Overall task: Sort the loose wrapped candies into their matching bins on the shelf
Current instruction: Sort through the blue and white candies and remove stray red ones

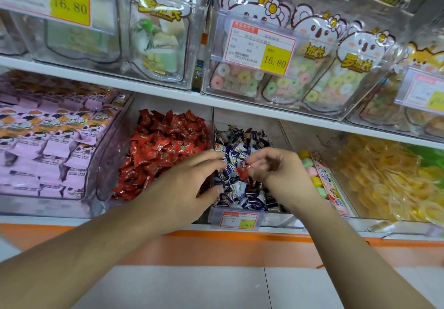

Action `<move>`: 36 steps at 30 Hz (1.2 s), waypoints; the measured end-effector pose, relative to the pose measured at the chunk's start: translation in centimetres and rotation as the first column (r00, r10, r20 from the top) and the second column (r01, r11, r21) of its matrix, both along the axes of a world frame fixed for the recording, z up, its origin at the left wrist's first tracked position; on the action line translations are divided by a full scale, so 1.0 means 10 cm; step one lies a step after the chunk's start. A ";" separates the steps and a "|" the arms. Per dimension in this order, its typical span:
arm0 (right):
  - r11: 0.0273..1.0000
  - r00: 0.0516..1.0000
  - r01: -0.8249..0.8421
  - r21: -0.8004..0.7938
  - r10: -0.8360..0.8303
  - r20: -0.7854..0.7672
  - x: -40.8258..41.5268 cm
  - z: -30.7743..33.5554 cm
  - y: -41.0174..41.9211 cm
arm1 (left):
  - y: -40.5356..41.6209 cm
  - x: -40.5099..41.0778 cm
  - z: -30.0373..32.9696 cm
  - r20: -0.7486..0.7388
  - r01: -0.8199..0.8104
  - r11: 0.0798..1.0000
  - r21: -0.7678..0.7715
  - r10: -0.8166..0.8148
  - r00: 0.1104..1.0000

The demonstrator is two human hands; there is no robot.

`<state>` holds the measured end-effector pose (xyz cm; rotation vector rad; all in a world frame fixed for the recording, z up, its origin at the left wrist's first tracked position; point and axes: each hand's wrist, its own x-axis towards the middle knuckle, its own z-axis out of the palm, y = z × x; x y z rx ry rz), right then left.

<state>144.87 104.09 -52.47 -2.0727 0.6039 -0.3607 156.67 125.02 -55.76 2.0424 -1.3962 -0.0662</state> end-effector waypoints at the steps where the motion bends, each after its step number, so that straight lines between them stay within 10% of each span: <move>1: 0.999 0.999 -0.008 0.054 0.006 0.048 0.01 0.07 0.05 | 0.00 -0.01 0.04 -0.021 -0.023 0.999 -0.030 0.023 1.000; 10: 0.961 0.975 -0.103 0.257 0.046 0.219 0.16 0.20 0.36 | 0.05 -0.02 0.30 -0.158 -0.253 0.956 -0.148 0.230 0.960; 14: 0.998 0.998 0.045 -0.032 -0.043 0.055 0.10 -0.07 0.07 | 0.12 0.14 0.20 0.050 -0.325 0.944 -0.059 0.328 0.943; 25: 0.901 0.902 -0.222 -0.374 0.043 -0.430 0.15 -0.38 -0.18 | -0.03 0.02 -0.06 0.129 -0.016 0.996 0.090 0.004 0.992; 36: 0.960 0.989 -0.098 -0.264 0.064 -0.134 0.04 -0.29 -0.19 | -0.04 0.04 -0.11 0.126 -0.001 0.998 0.068 -0.007 0.992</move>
